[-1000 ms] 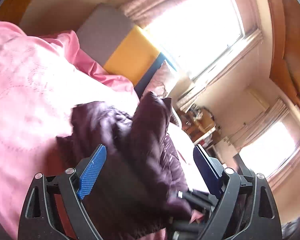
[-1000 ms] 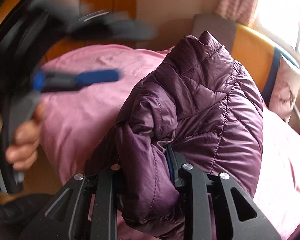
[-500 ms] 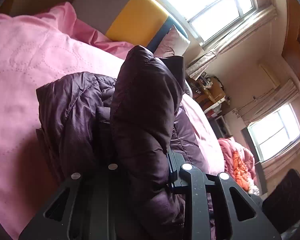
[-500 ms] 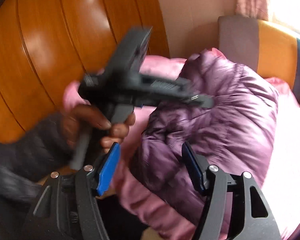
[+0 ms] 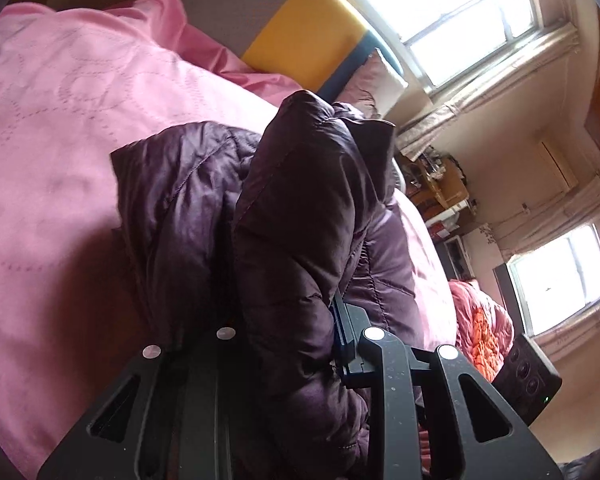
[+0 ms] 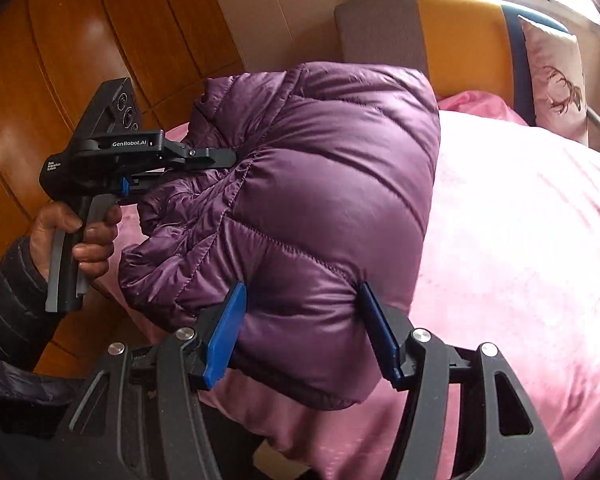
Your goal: Fold large clothes
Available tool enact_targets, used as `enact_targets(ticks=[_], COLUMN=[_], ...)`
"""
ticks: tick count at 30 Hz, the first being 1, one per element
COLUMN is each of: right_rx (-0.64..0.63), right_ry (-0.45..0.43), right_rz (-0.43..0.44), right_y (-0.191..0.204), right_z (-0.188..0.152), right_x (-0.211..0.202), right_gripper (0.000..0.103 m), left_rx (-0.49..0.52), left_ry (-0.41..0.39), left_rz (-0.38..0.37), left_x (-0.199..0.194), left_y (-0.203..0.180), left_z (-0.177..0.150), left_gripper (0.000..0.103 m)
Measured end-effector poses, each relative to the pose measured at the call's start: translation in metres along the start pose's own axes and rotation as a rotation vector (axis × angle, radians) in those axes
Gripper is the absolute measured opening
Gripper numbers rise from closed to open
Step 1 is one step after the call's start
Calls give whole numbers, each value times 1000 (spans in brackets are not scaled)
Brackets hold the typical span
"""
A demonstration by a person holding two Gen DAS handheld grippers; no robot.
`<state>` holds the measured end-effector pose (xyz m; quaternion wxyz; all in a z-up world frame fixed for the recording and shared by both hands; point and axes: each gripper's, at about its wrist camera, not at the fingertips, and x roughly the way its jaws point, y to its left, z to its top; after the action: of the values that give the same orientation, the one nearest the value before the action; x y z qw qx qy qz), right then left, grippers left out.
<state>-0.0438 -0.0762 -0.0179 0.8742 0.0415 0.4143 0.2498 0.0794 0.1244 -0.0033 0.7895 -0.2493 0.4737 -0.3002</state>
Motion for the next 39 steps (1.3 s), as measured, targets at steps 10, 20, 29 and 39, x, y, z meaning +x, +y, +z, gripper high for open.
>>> enact_targets(ticks=[10,20,29,39], right_rx=[-40,9,53,-45], right_ry=[28,59,-97,-69], right_rz=[-41,113,22,-57], right_y=[-21,-64,-67,-10], right_z=[-8,53,137,170], right_x=[32,0,4,71], right_gripper=[59,64,68,82], left_rx=[-97,-48,-22,-31], left_ry=[-94,-170,-182,-166], left_rz=[159,268,299,270], left_x=[-23,-24,-25,-20], left_y=[14,6,4,17], left_z=[-25,-34,-37,-38], left_gripper=[46,48,57,58])
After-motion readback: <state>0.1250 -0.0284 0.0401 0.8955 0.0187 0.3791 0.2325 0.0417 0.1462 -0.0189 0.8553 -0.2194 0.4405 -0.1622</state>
